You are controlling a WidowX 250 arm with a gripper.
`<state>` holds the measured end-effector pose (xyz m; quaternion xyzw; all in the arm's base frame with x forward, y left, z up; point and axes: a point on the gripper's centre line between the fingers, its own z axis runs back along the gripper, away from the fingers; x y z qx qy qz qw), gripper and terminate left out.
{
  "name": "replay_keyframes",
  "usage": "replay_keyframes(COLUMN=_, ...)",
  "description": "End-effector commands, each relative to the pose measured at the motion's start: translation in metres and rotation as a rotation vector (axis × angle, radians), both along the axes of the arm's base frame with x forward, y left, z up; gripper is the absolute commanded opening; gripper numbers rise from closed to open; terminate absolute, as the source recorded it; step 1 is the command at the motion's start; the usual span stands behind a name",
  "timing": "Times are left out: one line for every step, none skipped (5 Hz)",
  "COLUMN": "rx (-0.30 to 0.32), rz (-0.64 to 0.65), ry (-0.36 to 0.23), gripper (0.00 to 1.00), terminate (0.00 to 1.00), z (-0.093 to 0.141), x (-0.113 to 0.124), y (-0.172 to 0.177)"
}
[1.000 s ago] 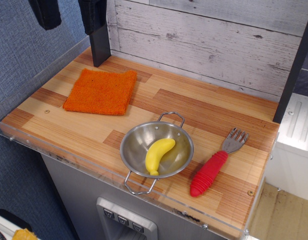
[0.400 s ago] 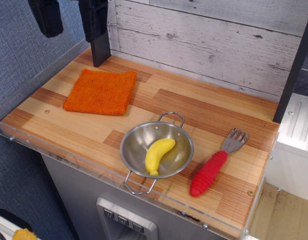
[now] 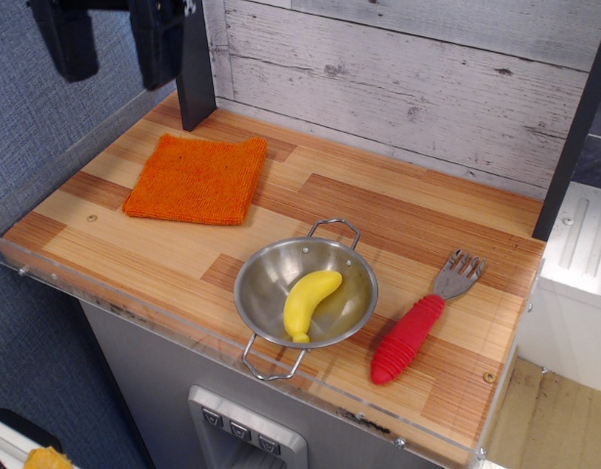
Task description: Place the cloth behind the pot
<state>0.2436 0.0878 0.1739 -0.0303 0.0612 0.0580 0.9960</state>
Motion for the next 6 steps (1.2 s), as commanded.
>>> replay_keyframes(rx=0.057, rz=-0.022, ry=-0.056, gripper=1.00, terminate=0.00, z=-0.014, x=0.036, y=0.012)
replay_keyframes(rx=0.103, rz=0.023, ry=-0.057, gripper=1.00, terminate=0.00, z=-0.029, x=0.048, y=0.030)
replay_keyframes(rx=0.150, rz=0.096, ry=-0.067, gripper=1.00, terminate=0.00, z=-0.041, x=0.055, y=0.047)
replay_keyframes(rx=0.206, rz=0.172, ry=-0.100, gripper=1.00, terminate=0.00, z=-0.049, x=0.054, y=0.057)
replay_keyframes(rx=0.209, rz=0.213, ry=-0.126, gripper=1.00, terminate=0.00, z=-0.057, x=0.053, y=0.060)
replay_keyframes(rx=0.162, rz=0.156, ry=-0.164, gripper=1.00, terminate=0.00, z=-0.069, x=0.058, y=0.050)
